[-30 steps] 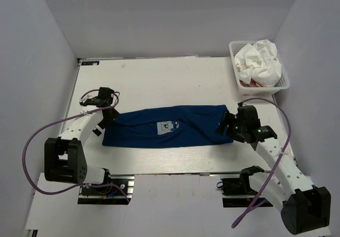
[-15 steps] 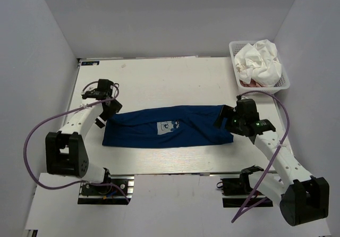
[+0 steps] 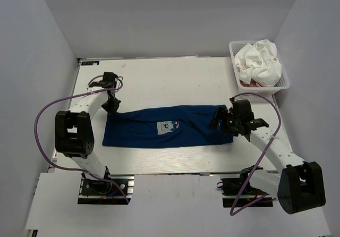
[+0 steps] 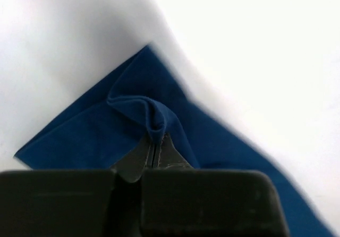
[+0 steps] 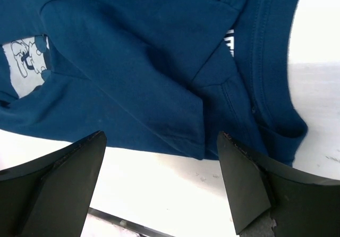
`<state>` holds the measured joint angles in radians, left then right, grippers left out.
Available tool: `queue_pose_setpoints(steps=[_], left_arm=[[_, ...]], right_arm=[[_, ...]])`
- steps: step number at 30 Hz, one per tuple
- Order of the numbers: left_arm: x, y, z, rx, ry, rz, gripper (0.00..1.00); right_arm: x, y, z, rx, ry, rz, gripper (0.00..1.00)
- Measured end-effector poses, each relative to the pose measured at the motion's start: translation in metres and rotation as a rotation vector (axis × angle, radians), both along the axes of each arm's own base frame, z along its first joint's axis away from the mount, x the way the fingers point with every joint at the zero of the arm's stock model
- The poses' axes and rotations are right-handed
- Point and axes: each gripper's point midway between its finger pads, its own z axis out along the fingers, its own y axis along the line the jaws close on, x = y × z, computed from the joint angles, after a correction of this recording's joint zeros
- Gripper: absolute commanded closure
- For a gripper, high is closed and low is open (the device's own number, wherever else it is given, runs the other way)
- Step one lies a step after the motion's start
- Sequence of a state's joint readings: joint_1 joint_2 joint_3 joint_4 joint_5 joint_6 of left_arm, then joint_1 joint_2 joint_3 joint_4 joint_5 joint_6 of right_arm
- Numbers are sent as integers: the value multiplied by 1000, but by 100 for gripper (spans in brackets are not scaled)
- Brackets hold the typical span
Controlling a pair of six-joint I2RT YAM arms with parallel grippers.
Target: Fold and stack the t-shirts
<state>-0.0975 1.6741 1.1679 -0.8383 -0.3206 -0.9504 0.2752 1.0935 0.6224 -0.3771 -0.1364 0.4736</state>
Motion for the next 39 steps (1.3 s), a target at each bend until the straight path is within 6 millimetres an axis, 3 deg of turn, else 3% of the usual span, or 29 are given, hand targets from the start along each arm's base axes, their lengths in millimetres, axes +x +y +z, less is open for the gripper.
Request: queue_pose_setpoints(steps=[5,7,9,10,11,16,18,21,23,31,34,39], left_arm=[[49,4,56,45,-190,2,100],[54,5,72,54,-260,-1,100],[46,8,79,63,-301,-2,100],[40,9,77,65,-318,-5,95],[31,9,71,66,-321,-7,76],[-25,16,2,86,-127,2,72],[-41,21,-16,107,-31,20,42],[-53,27,-20,137,49,58,12],[-47,29,-10,150,35,79,4],[-15,24,37,114,-161,72,5],[-9,24,36,102,-191,59,13],[-3,27,13,110,-150,45,28]], right_arm=[[0,8,-8,33,5,30,10],[-1,9,-13,39,18,37,10],[-2,10,-17,39,27,38,10],[-2,10,-18,38,29,39,10],[-2,9,-19,37,30,40,10],[-2,9,-19,32,27,43,10],[-2,8,-19,29,26,43,10],[-2,8,-19,26,23,42,10],[-1,8,-19,24,19,44,10],[11,7,-1,15,-52,45,10],[17,6,5,11,-73,35,10],[29,9,6,8,-77,29,10]])
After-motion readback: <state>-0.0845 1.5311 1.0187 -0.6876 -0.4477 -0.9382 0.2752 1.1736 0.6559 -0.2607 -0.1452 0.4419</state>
